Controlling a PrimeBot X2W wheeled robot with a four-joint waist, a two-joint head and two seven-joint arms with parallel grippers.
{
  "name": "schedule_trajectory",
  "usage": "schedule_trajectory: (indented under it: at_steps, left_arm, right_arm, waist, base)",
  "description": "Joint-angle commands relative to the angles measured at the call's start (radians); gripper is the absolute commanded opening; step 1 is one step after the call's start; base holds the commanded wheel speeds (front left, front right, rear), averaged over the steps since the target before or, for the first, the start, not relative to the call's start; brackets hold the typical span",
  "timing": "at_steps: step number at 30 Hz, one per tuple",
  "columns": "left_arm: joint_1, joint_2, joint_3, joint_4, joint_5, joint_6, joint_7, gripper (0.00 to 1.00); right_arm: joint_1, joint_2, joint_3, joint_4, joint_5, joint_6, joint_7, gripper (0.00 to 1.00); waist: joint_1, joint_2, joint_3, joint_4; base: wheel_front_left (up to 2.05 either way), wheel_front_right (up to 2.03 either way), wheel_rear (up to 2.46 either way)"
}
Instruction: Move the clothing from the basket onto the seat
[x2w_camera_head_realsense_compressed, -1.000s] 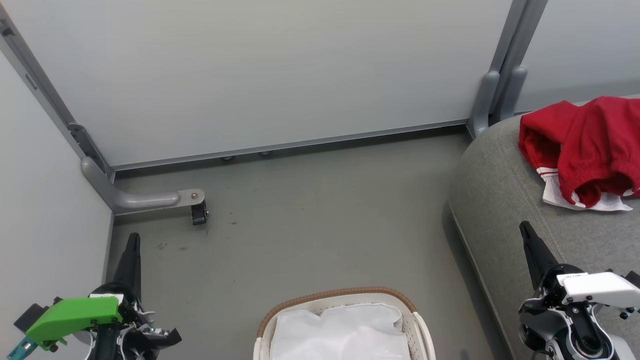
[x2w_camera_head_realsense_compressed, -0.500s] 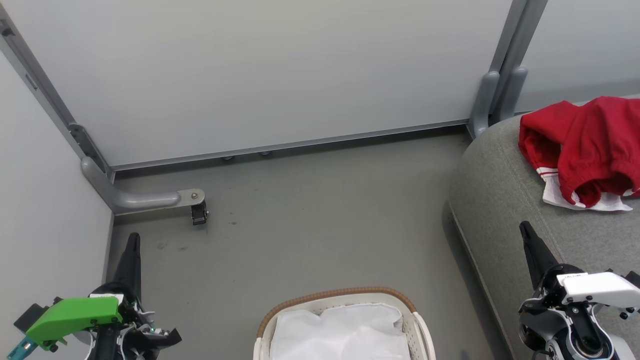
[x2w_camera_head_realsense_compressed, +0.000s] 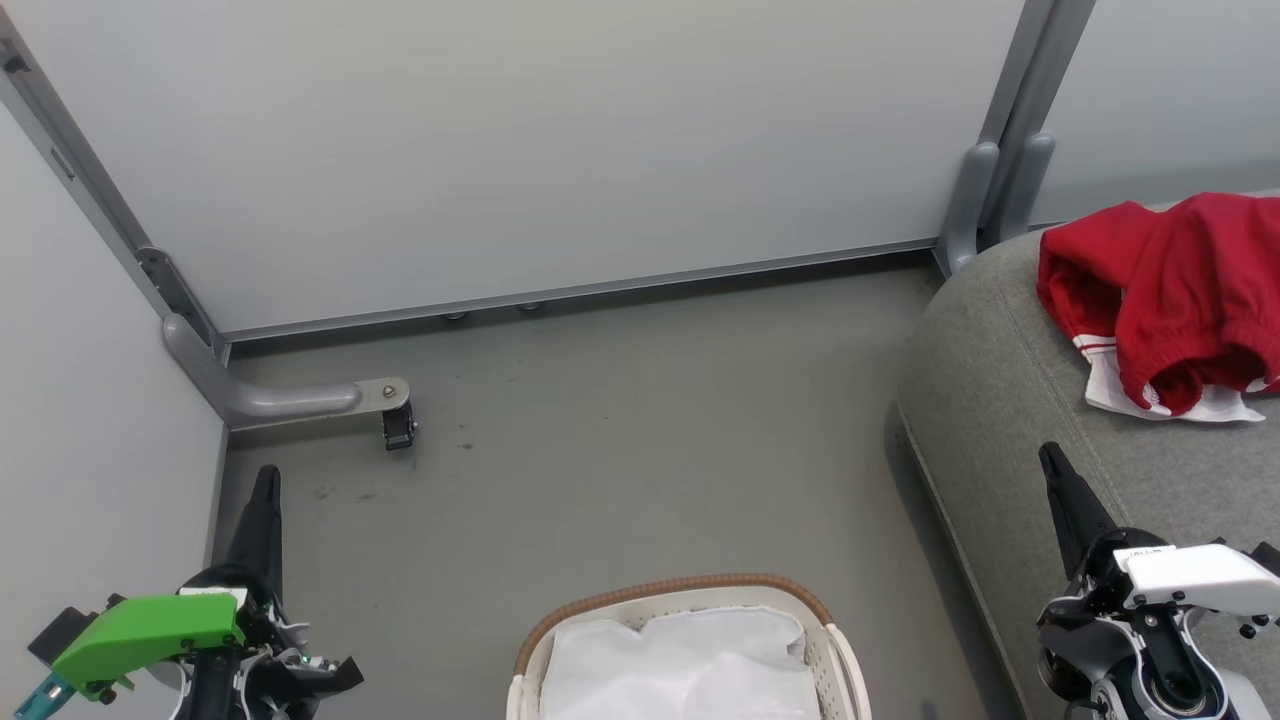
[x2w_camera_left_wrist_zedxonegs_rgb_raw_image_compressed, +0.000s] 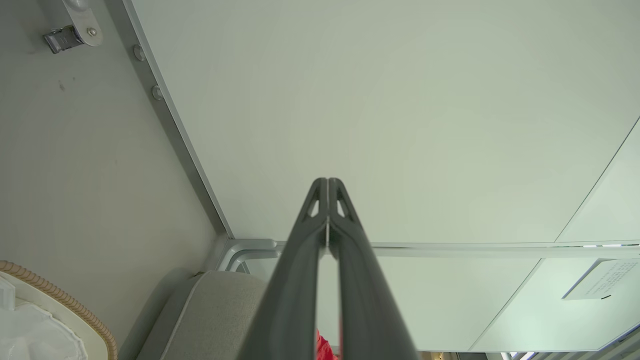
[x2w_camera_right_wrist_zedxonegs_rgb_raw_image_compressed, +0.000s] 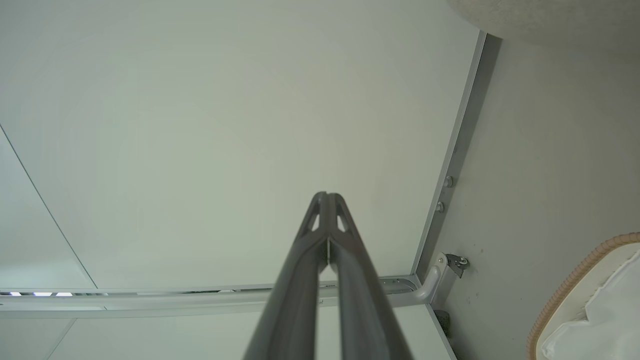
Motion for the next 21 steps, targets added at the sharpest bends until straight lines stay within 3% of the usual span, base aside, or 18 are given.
schedule_trajectory:
  at_steps: [1, 21]
  left_arm:
    - [-0.010, 0.002, 0.001, -0.002, -0.002, -0.004, 0.003, 0.00]
    - [-0.010, 0.002, 0.001, -0.002, -0.002, -0.004, 0.003, 0.00]
  right_arm:
    - [0.011, -0.006, -0.002, -0.003, 0.003, 0.000, 0.001, 0.00]
    - [0.011, -0.006, -0.002, -0.003, 0.003, 0.000, 0.001, 0.00]
  waist:
    - [0.0000, 0.0000, 0.000, 0.000]
    - [0.0000, 0.0000, 0.000, 0.000]
  base:
    - [0.00, 0.00, 0.00]
    - [0.00, 0.00, 0.00]
